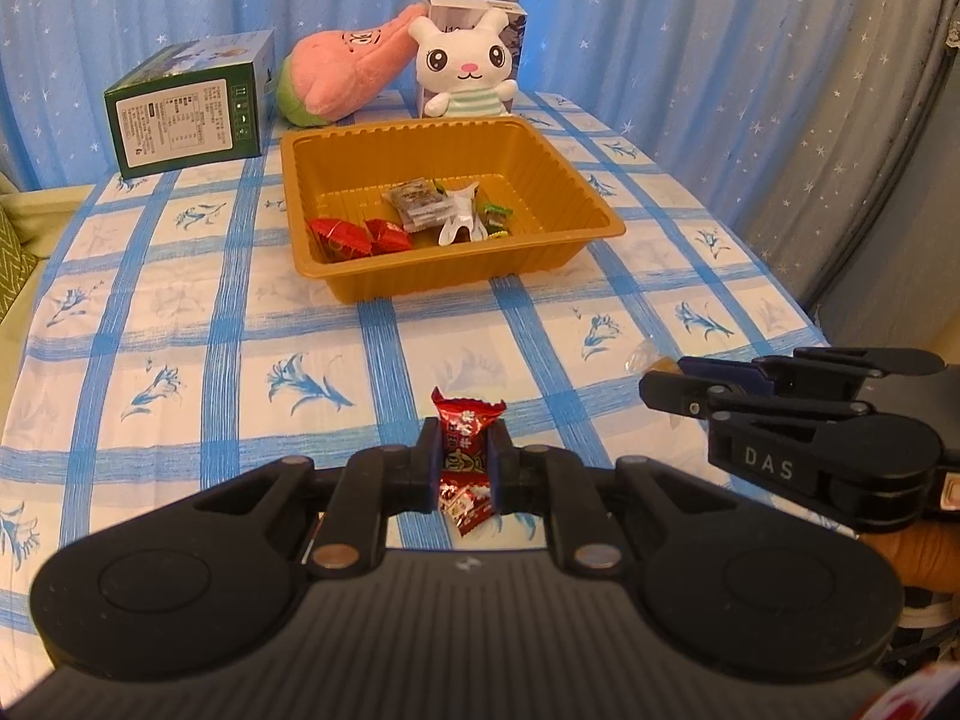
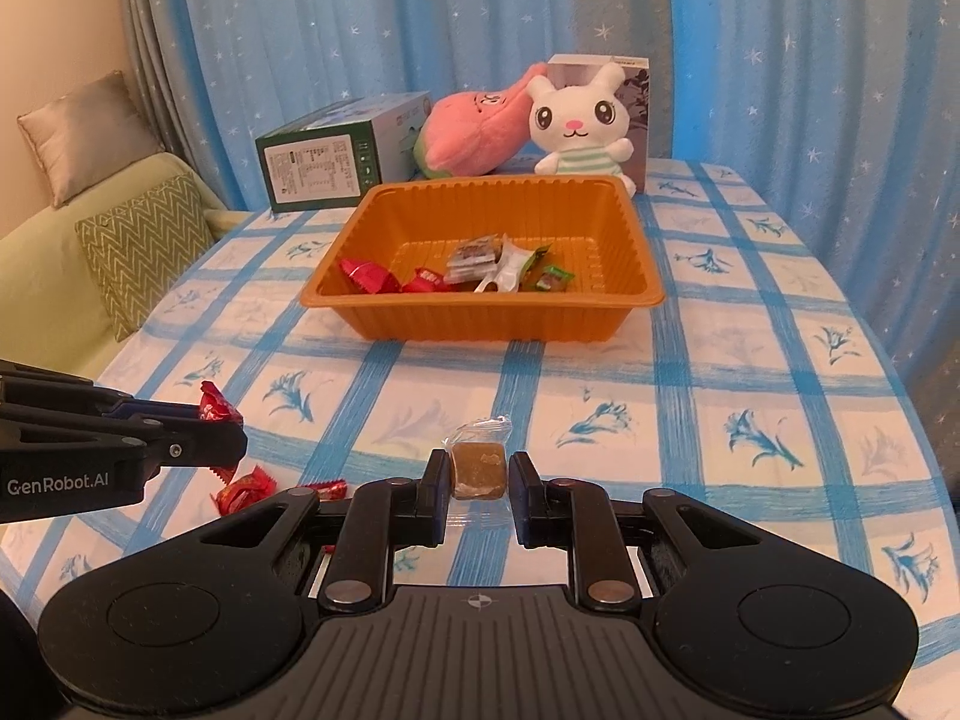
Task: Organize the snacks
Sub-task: 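Carry both held candies over the orange tray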
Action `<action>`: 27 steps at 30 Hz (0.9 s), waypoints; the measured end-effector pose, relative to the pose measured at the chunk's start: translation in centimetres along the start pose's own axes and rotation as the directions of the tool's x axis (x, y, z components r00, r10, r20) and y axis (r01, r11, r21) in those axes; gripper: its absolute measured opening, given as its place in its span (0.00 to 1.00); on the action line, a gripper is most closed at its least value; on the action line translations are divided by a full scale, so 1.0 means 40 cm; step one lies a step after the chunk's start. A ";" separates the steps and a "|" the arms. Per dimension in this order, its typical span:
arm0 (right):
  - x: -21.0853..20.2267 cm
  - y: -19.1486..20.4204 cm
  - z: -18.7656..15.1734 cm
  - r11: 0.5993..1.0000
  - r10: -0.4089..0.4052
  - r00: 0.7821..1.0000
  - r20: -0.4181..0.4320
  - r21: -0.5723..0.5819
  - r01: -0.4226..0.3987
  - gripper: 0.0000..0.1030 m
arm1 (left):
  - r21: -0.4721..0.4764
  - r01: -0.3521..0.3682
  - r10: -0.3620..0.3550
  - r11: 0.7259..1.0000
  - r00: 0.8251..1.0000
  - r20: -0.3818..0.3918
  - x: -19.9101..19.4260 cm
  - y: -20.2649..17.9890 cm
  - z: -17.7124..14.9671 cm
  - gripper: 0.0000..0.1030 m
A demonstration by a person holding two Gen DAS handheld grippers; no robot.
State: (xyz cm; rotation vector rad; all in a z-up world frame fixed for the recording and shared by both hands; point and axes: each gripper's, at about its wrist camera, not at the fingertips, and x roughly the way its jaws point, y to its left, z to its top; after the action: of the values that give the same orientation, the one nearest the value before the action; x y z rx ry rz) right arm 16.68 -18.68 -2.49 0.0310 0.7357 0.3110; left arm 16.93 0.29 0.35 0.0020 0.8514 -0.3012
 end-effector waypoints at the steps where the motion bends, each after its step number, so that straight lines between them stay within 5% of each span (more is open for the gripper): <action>1: 0.000 -0.003 0.005 1.000 -0.003 1.000 0.001 -0.001 0.003 0.20 | 0.002 0.001 -0.001 1.000 1.000 0.002 0.001 -0.001 0.005 0.13; 27: 0.110 -0.080 0.215 0.998 -0.039 0.999 0.027 -0.051 0.040 0.20 | 0.011 0.001 -0.001 1.000 0.999 0.042 0.102 0.034 0.214 0.13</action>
State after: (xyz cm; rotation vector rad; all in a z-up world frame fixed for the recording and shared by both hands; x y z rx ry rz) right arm 26.32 -19.76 0.61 -0.0283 0.7016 0.2915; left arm 26.15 -0.51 2.85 0.0058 0.8084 -0.3062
